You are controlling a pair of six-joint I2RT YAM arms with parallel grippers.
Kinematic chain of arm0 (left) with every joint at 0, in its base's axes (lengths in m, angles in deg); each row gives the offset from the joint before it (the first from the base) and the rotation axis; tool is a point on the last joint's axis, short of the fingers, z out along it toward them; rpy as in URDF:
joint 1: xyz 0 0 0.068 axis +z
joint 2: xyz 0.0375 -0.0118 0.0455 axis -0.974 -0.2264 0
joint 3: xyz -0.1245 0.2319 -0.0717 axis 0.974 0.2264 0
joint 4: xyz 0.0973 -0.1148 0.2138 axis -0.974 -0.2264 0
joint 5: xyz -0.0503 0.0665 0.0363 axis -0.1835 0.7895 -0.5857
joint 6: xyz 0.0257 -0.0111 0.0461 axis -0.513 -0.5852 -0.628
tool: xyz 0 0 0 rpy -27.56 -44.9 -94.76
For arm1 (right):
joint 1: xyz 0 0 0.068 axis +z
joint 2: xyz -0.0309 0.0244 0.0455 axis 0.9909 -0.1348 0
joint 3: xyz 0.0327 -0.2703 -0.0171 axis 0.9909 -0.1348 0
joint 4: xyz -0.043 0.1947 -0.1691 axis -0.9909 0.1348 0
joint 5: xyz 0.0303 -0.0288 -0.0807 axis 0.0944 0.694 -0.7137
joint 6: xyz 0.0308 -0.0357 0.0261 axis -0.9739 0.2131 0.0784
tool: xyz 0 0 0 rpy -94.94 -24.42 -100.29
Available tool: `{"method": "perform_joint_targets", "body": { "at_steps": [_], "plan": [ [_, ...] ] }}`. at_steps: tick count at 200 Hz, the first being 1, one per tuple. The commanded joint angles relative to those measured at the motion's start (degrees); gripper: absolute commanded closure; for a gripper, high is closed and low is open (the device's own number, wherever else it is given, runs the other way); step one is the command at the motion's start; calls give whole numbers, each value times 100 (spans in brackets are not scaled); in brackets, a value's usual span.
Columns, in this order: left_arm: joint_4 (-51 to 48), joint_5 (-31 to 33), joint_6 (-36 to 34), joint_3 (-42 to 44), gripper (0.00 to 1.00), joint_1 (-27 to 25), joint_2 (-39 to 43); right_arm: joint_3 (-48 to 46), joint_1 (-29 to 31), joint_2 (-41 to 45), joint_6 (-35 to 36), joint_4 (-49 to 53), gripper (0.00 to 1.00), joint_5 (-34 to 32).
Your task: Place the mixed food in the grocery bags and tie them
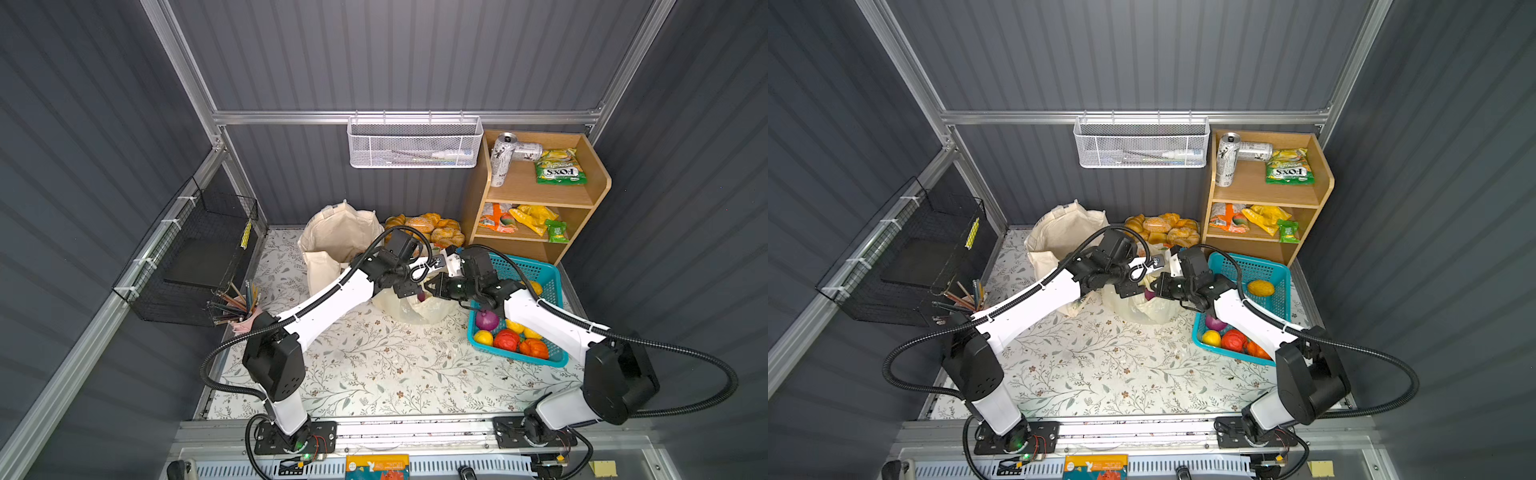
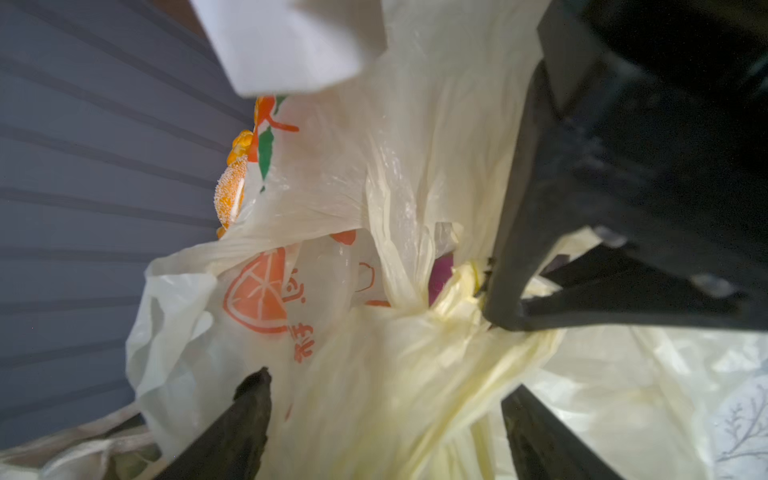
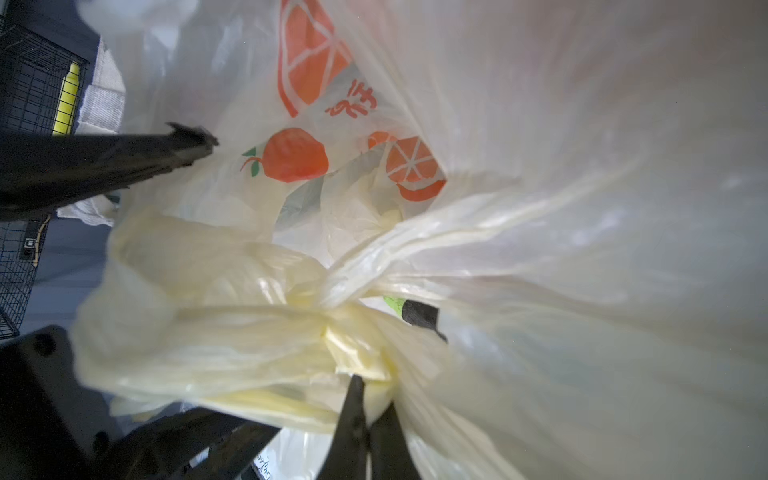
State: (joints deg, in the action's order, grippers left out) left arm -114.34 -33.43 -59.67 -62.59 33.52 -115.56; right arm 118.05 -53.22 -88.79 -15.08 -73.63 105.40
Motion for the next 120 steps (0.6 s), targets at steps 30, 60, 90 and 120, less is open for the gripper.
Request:
{"method": "perform_joint_targets", "body": {
  "at_steps": [30, 60, 90, 120],
  "plan": [
    [-586, -807, 107, -599, 53, 265, -99, -36, -14, 140, 86, 117, 100, 35],
    [-1053, -1183, 115, -869, 83, 371, -177, -38, -16, 97, 65, 75, 100, 27],
    [-1106, -1428, 235, -870, 100, 443, -169, -30, -19, 88, 43, 69, 100, 49],
    [-858, -1806, 500, -756, 100, 558, -92, -86, -10, 171, -39, 38, 100, 113]
  ]
}}
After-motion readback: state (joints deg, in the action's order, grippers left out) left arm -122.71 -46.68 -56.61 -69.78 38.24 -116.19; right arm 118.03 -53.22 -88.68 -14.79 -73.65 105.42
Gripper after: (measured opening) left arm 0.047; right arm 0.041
